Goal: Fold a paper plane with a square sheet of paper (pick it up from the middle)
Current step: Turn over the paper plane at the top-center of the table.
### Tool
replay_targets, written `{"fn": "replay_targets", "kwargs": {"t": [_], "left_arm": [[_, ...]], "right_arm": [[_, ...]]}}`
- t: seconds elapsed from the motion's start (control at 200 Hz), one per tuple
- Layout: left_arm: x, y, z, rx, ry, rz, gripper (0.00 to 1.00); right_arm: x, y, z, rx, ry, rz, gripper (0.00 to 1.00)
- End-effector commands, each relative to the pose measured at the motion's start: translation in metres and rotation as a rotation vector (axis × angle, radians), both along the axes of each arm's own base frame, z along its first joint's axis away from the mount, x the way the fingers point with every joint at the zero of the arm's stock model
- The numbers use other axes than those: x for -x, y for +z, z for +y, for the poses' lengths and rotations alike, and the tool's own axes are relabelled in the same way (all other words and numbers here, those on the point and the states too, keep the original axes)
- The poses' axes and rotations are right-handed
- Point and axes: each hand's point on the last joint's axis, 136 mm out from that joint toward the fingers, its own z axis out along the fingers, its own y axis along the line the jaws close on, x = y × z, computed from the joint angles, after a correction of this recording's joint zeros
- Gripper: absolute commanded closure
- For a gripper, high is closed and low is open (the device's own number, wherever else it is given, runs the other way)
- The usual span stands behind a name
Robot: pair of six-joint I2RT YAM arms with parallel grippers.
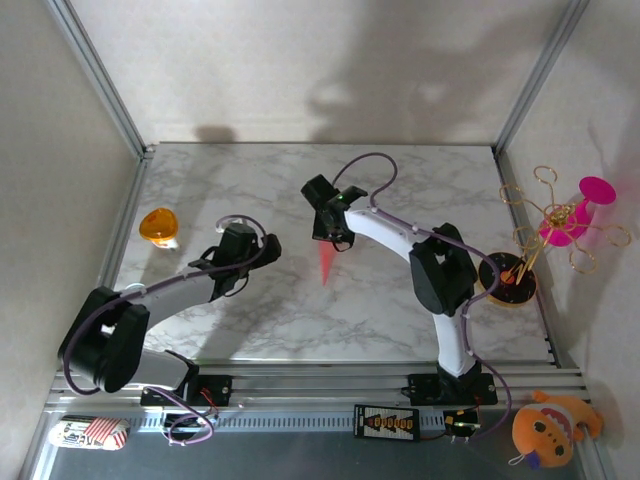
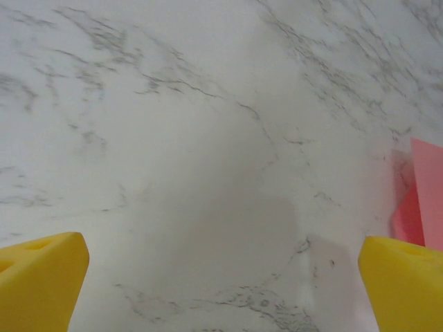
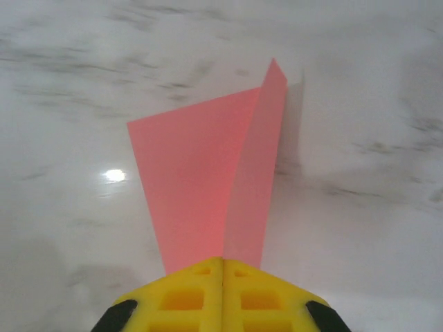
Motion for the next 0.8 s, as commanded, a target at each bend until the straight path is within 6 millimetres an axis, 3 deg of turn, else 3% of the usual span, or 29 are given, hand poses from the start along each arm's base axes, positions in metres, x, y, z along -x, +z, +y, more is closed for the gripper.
{"fn": "replay_targets", "kwargs": {"t": [0.0,0.11,0.22,0.426,0.511,0.546,0.796], "left_arm": [[0.007,0.007,0.016,0.065,0.070,-0.009,0.01],[0.010,0.012,0.030,0.118,0.121,-0.025,0.01],[0.012,0.019,0.038,0.163,0.159,-0.049,0.01],[0.013,0.031,0.031,0.250,0.140,-0.096,0.00],[0.012,0.028,0.023,0.283,0.113,-0.084,0.01],[0.013,0.025,0.020,0.292,0.102,-0.073,0.01],[0.019,0.004,-0.005,0.388,0.035,-0.001,0.07]], "right_arm": [[-0.001,0.042,0.057,-0.265,0.186,-0.094,1.00],[0.006,0.063,0.088,-0.444,0.306,-0.133,1.00],[0.016,0.070,0.104,-0.577,0.392,-0.150,1.00],[0.029,0.047,0.096,-0.755,0.413,-0.106,1.00],[0.037,0.038,0.095,-0.787,0.430,-0.094,1.00],[0.027,0.033,0.083,-0.782,0.397,-0.100,1.00],[0.030,0.003,0.055,-0.768,0.331,-0.066,1.00]]}}
